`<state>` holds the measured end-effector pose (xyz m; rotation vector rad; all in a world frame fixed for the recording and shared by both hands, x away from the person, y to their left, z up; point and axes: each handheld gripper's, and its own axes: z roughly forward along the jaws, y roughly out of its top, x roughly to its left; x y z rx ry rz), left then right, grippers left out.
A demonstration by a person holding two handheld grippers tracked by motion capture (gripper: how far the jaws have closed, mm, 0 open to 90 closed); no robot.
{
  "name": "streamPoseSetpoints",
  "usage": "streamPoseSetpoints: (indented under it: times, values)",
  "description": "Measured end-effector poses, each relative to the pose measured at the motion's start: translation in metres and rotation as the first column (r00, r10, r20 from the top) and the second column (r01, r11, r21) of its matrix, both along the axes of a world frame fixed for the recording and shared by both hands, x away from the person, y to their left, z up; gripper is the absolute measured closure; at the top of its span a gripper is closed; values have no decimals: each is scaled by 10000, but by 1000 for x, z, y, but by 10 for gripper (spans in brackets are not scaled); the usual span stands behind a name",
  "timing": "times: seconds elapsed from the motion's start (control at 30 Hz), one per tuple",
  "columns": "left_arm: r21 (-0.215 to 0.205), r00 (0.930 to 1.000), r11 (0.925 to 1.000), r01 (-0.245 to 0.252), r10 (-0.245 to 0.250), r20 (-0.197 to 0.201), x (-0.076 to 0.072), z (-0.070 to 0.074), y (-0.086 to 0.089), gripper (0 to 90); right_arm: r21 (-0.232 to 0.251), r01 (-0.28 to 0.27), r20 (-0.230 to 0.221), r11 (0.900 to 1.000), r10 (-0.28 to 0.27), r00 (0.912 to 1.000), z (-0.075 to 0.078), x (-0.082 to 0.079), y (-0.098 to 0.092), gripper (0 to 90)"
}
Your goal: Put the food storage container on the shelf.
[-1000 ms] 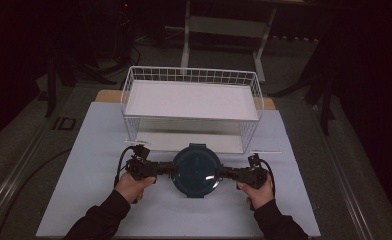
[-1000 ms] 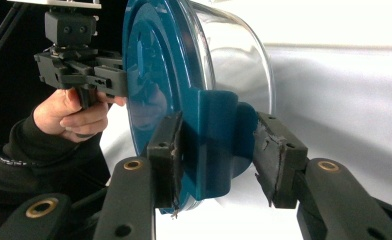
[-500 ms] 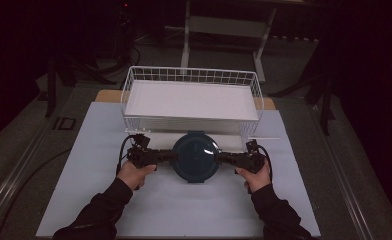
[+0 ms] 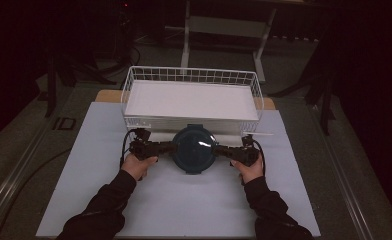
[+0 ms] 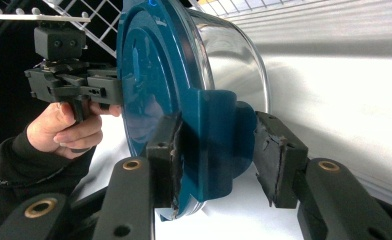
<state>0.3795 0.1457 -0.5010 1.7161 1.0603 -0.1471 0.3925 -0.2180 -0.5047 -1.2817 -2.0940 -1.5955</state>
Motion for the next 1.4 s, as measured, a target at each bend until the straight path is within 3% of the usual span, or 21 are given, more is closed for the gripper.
streamPoseSetpoints:
  times: [0.2,0.27,0.3,0.67,0.73,0.77,1.0,1.2,1.4]
  values:
    - [84,9996,9997,-227,226,141,6,-5,1,552,-126,133,-123,9998,-134,9998,-3,4,4,563]
    - [59,9994,9995,-310,309,160,8,-5,1,551,-208,307,397,9993,-298,9988,-5,9,4,563]
    - [57,9993,9994,-330,329,204,8,-6,1,550,-188,288,86,9994,-287,9996,-3,7,5,562]
    - [-467,9977,9967,-667,659,-178,14,-8,-1,544,-145,694,84,9975,-693,9976,-6,12,5,547]
    - [-532,9974,9961,-710,703,-150,14,-9,-1,542,-68,751,-87,9972,-752,9971,-7,11,4,543]
    - [-423,9975,9966,-703,707,78,16,-11,0,541,-38,794,-168,9968,-795,9967,-8,10,4,542]
    - [-762,9972,9943,-747,747,-20,16,-15,3,535,264,994,-190,9947,-989,9949,-13,9,5,534]
    - [-441,9942,9934,-1058,1066,170,18,-14,5,508,-261,1244,377,9919,-1234,9916,-10,6,12,494]
    - [-166,9897,9909,-1337,1343,485,18,-12,4,503,-745,1677,1093,9830,-1591,9812,-2,4,20,494]
